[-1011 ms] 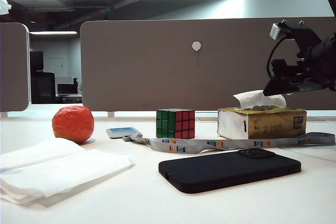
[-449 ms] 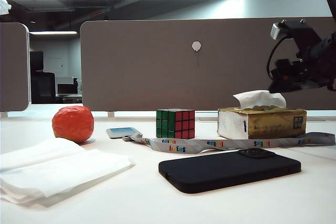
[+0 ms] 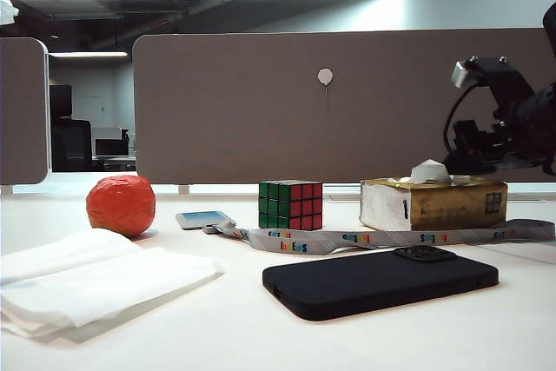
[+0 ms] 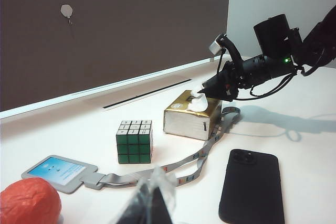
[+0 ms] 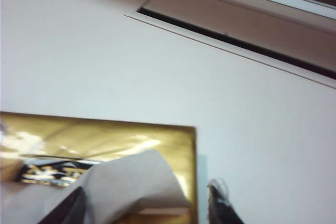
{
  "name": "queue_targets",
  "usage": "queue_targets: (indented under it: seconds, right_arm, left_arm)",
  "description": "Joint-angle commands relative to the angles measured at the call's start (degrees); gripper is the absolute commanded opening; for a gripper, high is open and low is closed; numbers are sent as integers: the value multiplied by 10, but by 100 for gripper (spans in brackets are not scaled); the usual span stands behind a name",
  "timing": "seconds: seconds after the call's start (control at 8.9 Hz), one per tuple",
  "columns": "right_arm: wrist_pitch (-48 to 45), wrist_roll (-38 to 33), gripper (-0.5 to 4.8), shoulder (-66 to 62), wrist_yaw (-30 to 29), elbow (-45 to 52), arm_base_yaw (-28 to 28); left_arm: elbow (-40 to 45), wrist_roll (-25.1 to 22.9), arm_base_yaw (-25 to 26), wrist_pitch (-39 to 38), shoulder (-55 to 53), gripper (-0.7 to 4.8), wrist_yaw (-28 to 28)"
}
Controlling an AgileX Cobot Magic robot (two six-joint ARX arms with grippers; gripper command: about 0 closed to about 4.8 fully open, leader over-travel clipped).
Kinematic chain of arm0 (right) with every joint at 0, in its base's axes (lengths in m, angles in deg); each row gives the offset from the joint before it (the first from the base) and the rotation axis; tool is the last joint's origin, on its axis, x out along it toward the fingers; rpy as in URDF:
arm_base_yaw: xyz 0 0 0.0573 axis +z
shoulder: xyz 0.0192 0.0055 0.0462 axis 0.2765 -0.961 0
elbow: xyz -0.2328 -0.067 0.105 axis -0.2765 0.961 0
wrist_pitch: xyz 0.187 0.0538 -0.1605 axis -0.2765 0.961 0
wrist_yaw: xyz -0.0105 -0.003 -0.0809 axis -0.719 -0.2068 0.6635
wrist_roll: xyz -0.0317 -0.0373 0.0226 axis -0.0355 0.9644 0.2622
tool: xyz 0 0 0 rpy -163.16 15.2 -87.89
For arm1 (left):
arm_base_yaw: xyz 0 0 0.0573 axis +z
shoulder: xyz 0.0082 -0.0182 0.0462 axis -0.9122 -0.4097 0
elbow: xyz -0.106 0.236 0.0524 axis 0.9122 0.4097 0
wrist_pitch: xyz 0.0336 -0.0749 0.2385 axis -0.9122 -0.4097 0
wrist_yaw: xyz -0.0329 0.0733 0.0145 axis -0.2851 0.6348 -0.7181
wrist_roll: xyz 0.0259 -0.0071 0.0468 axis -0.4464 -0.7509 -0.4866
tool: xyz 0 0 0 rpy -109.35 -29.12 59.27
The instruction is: Pull out a tissue from the tissue box and use it to cover the ID card on the tabletop.
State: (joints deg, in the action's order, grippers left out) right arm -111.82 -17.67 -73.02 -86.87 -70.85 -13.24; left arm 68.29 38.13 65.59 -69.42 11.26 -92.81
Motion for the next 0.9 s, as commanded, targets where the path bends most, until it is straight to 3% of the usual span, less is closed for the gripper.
queue_targets:
  seconds: [0.11, 0.22, 0.34, 0.9]
  right_arm:
    - [-10, -19, 297, 3, -34, -3, 0]
    - [-4, -20, 290, 3, -54, -3, 0]
    - [7, -20, -6, 3, -57, -3, 1]
    - [-67, -34, -6, 5, -98, -3, 1]
  left_arm:
    - [-2, 0, 0, 7, 0, -6, 0]
    - [-2, 0, 0, 7, 0, -6, 0]
    - [-2, 0, 0, 7, 0, -6, 0]
    - [-2, 0, 0, 7, 0, -6, 0]
